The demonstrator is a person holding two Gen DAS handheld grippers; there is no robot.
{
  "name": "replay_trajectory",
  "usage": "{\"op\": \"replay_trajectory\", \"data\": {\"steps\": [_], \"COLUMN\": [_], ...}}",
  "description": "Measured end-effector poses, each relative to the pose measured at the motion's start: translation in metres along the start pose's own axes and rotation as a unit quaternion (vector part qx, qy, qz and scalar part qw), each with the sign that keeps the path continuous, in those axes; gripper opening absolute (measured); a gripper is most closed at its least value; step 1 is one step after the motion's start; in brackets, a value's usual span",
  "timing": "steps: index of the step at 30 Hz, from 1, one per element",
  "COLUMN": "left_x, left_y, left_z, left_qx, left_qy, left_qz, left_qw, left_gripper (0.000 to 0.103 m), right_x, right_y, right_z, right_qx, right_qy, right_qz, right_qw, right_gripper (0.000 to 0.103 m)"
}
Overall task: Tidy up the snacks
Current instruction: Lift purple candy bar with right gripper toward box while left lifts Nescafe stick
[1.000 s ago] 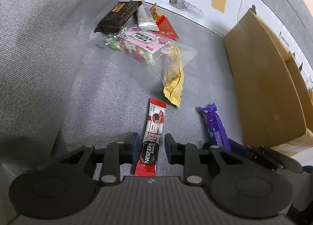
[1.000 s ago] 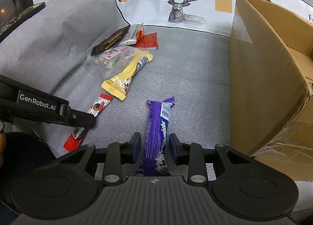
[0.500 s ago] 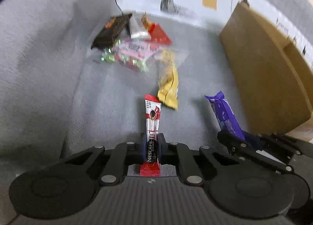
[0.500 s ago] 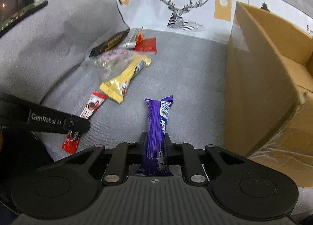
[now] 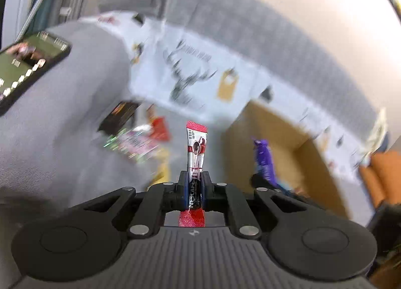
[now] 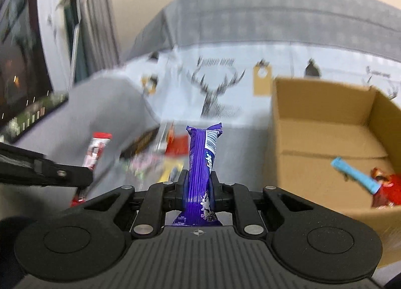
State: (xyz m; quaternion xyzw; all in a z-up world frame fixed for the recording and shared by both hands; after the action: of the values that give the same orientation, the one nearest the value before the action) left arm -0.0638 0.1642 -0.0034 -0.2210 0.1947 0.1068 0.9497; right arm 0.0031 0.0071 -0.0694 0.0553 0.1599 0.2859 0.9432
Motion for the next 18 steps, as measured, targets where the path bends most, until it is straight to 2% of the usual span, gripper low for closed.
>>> {"op": "replay_trajectory", "data": {"steps": [7, 11, 14, 18], "left_x": [-0.012, 0.000, 0.001, 0.027], "left_y": [-0.048, -0.061, -0.083, -0.115], "left_z": [-0.010, -0.022, -0.016, -0.017], "left_qx": [0.044, 0.064, 0.093, 0.102], "left_qy": [-0.045, -0.039, -0.071, -0.066], "left_qz": [-0.038, -0.051, -0.103, -0.145], "left_qw": [0.9973, 0.9959, 0.9878, 0.9819], "left_gripper": [0.010, 0.010, 0.010, 0.010], "right_x": [-0.032, -0.045, -0.056, -0.060], "right_y": [-0.036, -0.066, -0.092, -0.121], "right_z": [0.040, 0.058, 0.077, 0.097], "right_qx": [0.024, 0.035, 0.042, 0.015], "right_qy": [-0.105, -0.122, -0.137, -0.150], "right_qz": [-0.037, -0.071, -0.094, -0.119], "right_qw": [0.993, 0.989, 0.985, 0.981], "right_gripper": [0.017, 0.017, 0.017, 0.017]}}
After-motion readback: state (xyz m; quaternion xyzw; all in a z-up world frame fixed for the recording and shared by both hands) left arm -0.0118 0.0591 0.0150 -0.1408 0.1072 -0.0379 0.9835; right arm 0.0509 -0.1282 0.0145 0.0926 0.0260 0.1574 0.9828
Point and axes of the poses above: each gripper's, at about its wrist camera, not at the fingertips, and x roughly the way its jaws point, y to its left, z to its top, the point moved 4 cm from there along x, roughly the way its jaws point, and after that the axes turned 11 degrees about -y, right-handed, at the moved point
